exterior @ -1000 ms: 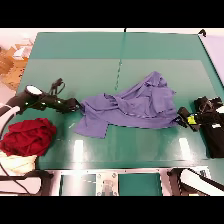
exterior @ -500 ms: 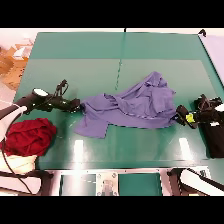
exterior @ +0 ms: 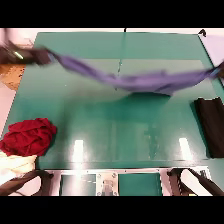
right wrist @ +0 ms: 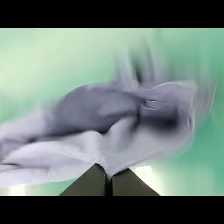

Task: Fold the shirts.

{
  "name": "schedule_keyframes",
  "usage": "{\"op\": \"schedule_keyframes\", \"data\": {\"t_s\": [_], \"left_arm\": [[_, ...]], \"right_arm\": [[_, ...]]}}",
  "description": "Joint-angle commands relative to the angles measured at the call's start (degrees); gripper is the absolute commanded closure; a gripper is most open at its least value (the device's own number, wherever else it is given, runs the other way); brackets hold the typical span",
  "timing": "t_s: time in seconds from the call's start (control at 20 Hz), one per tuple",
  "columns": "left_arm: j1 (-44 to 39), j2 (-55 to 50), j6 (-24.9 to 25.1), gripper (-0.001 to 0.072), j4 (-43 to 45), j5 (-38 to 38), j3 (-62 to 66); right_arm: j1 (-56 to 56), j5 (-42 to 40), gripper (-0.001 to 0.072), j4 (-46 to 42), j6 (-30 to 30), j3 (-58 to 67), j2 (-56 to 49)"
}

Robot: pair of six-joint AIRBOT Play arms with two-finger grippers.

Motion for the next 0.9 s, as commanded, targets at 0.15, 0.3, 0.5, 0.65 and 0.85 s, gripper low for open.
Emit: {"op": "schedule_keyframes", "data": {"t_s": [0.15,0.3,0.5,0.65,0.85], "left_arm": [[0.81,11.93,-9.77,0.0689,1.44,8.04,31.65],[0.81,14.53,-16.57,0.0689,5.25,10.62,37.29],[0.81,15.34,-19.45,0.0689,10.34,10.29,35.28],[0.81,15.19,-20.33,0.0688,12.63,9.25,30.08],[0.79,10.67,-20.28,0.0688,13.03,7.32,16.5]], "right_arm": [[-5.14,-3.89,0.0695,1.57,6.64,36.61,4.94],[-5.16,-8.22,0.0696,0.66,6.73,38.42,7.56],[-5.16,-8.33,0.0696,-1.68,6.69,37.4,8.11],[-5.11,-8.24,0.0695,-1.03,6.45,29.14,8.11],[-2.34,-10.54,0.0696,9.35,-0.98,5.88,6.16]]}}
